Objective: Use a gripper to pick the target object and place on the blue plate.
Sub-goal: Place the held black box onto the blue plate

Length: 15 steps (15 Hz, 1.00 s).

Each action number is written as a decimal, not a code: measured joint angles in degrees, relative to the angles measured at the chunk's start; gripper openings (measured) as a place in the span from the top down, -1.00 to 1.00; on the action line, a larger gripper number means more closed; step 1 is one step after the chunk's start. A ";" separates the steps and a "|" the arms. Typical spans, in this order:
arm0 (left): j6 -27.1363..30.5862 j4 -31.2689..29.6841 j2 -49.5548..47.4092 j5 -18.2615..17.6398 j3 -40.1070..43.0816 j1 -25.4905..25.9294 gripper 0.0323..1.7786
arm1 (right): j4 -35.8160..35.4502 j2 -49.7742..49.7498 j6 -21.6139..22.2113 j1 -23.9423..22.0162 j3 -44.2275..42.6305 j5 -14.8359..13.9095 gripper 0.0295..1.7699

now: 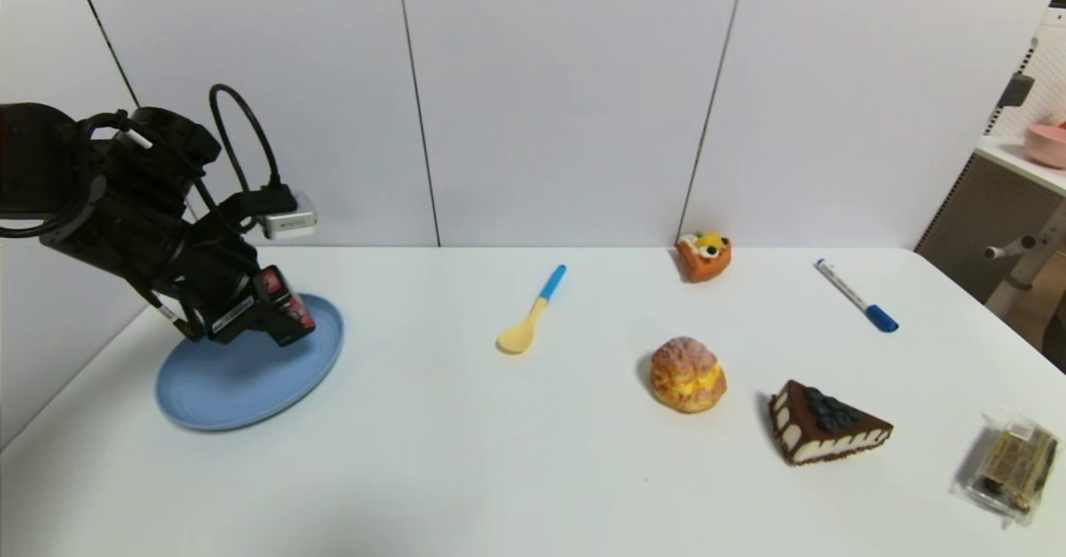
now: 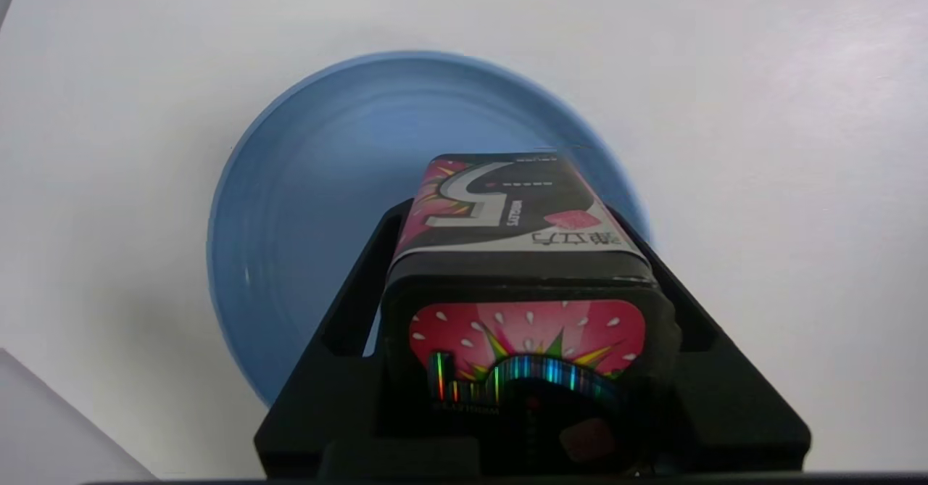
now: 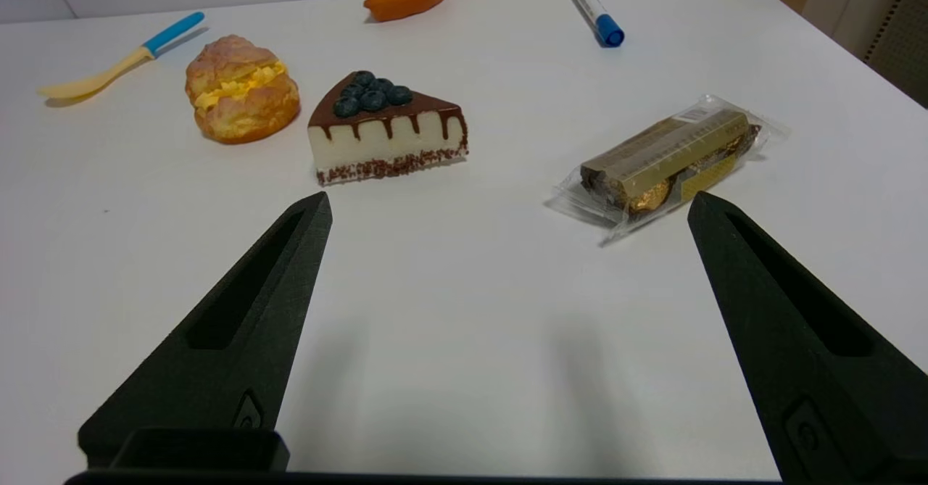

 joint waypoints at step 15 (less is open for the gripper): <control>0.26 -0.96 7.09 0.67 -0.57 4.67 -0.46 | 0.02 0.00 0.00 -0.04 0.00 -0.02 -0.92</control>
